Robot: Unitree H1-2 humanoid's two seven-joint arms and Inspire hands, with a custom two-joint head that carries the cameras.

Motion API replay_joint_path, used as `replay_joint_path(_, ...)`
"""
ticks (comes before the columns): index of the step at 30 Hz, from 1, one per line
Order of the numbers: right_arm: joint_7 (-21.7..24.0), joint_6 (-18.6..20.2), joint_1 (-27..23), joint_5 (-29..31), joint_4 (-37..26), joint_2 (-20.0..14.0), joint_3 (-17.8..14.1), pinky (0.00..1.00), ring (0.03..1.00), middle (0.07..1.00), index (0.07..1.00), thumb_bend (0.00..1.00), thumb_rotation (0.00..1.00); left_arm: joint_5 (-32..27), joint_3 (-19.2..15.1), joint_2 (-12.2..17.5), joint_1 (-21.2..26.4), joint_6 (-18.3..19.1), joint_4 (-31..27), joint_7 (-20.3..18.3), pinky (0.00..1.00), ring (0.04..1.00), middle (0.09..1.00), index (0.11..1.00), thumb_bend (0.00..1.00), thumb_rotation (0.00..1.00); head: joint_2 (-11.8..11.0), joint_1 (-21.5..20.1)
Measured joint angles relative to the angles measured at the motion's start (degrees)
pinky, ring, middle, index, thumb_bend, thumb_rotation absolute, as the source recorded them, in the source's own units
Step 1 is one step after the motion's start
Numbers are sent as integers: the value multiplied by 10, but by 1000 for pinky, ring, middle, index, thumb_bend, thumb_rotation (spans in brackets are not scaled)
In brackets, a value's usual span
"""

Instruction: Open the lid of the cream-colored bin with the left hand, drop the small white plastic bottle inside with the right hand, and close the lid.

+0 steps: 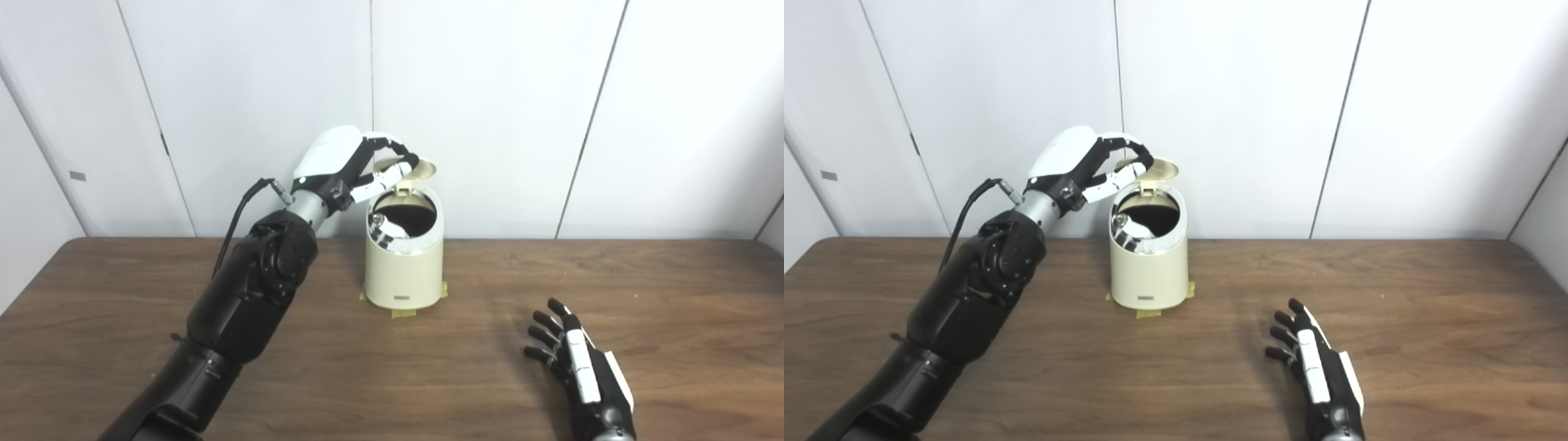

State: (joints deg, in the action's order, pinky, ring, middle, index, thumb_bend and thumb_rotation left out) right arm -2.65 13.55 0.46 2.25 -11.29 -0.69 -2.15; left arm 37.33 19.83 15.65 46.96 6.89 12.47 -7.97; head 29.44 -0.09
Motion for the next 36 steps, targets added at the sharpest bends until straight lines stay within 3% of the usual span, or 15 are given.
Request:
replay_joint_path(8,-4,15,0,-1,-9,7,-1,732,829,862,919,547,958,13,4,6,-18,-20,-12,0,797,867,826,734,477,960,7,-3)
replay_joint_path(16,-3,19,2,-6,-15,5,-2,722,827,861,917,548,940,36,17,10,-32,-37,-13,-16,785,866,817,737,518,998,10,-4)
replay_joint_path(26,-3,31,2,-6,-22,5,-5,705,826,857,915,532,924,58,24,16,-40,-38,-20,-38,778,855,813,756,520,969,18,-5)
replay_joint_path(30,-4,42,2,-7,-35,5,-5,695,817,850,906,539,914,77,41,21,-49,-35,-34,-64,780,862,819,766,513,959,21,-7)
replay_joint_path(36,-3,45,5,-11,-43,5,-3,708,820,851,906,530,927,110,52,21,-50,-37,-38,-65,782,847,803,762,512,943,28,-8)
